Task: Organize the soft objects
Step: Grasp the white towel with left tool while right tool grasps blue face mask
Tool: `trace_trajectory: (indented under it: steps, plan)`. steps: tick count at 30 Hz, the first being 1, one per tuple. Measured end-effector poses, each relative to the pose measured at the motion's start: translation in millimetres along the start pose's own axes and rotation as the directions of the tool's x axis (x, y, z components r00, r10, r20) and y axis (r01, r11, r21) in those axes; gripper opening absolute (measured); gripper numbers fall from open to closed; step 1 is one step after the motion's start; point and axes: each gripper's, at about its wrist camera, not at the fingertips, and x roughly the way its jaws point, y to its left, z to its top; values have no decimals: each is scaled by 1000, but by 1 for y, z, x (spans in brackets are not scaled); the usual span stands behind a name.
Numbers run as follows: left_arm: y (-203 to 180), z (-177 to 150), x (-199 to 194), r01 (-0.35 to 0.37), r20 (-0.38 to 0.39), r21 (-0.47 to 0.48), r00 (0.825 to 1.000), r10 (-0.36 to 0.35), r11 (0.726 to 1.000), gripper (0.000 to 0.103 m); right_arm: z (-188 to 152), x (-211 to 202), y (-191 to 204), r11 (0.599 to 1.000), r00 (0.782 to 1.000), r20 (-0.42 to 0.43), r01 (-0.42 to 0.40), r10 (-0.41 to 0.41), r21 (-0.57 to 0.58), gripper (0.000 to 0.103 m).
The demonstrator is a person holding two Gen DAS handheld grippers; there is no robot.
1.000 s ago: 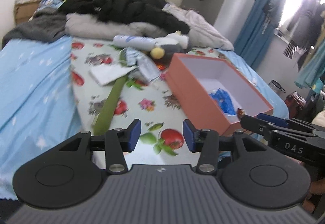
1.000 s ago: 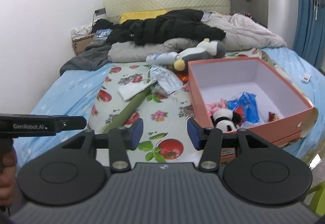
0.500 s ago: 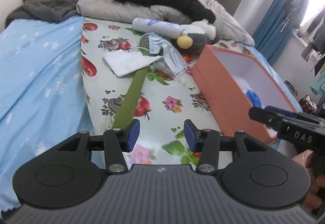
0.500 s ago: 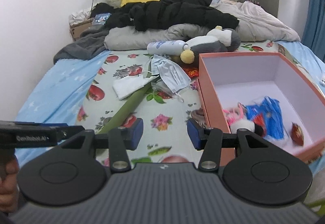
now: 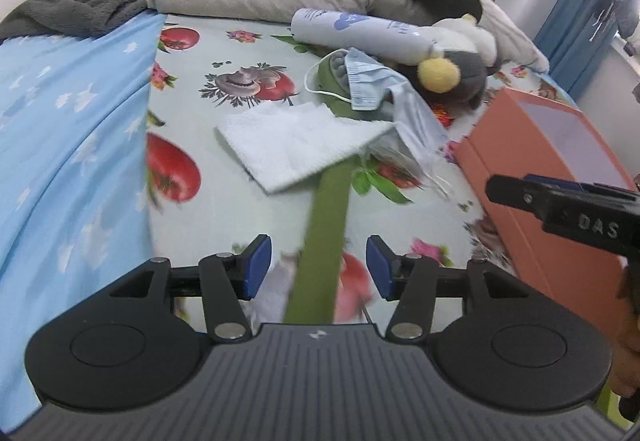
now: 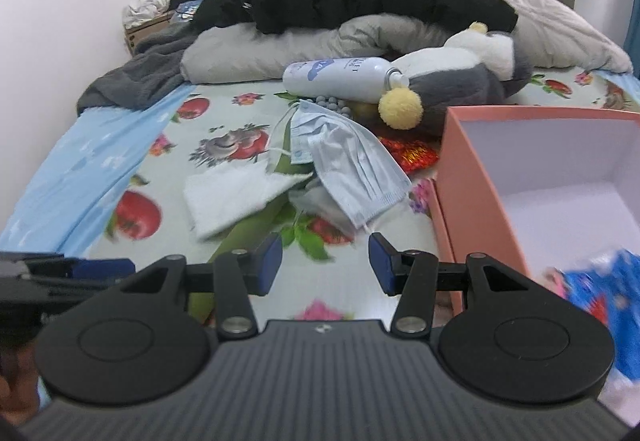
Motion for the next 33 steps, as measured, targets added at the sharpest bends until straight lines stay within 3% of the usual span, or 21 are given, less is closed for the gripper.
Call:
trace_trajectory:
  steps: [8,12,16,18,21,22,26,28,32,33]
  plan:
    - [0,33,71,1,-16,44,1000,-1,999,59,35,74,-7,999,1000,-8,-1,1,38,51]
    - [-5,46,100,-39,-9,84,999,39,996,66,47,104,-7,999,1000,-19,-23,24,30,51]
    - [-9,55,120,-16,-9,120,1000,17,993,66,51,128,-6,1000,999,-30,-11,12,13,50]
    - [-10,56,127,-10,-15,126,1000,12,992,66,52,136,-7,1000,999,-33,-4,5,24,46]
    - [-11,57,133,-14,-2,136,1000,14,991,65,53,137,-9,999,1000,-25,9,-8,36,26]
    - [-10,57,134,-10,0,129,1000,10,992,62,52,137,-10,999,1000,-24,10,-9,42,18]
    - [-6,58,134,22,1,92,1000,-22,996,43,50,131,-11,999,1000,-15,20,-19,47,9]
    - [-8,58,131,45,-1,85,999,-45,995,34,51,125,-11,999,1000,-9,23,-23,45,7]
    - [-19,56,123,18,7,110,1000,-19,994,27,54,107,-9,999,999,17,34,-34,25,5]
    - [-19,55,120,15,7,106,1000,-16,994,18,55,103,-9,999,999,22,35,-35,23,5]
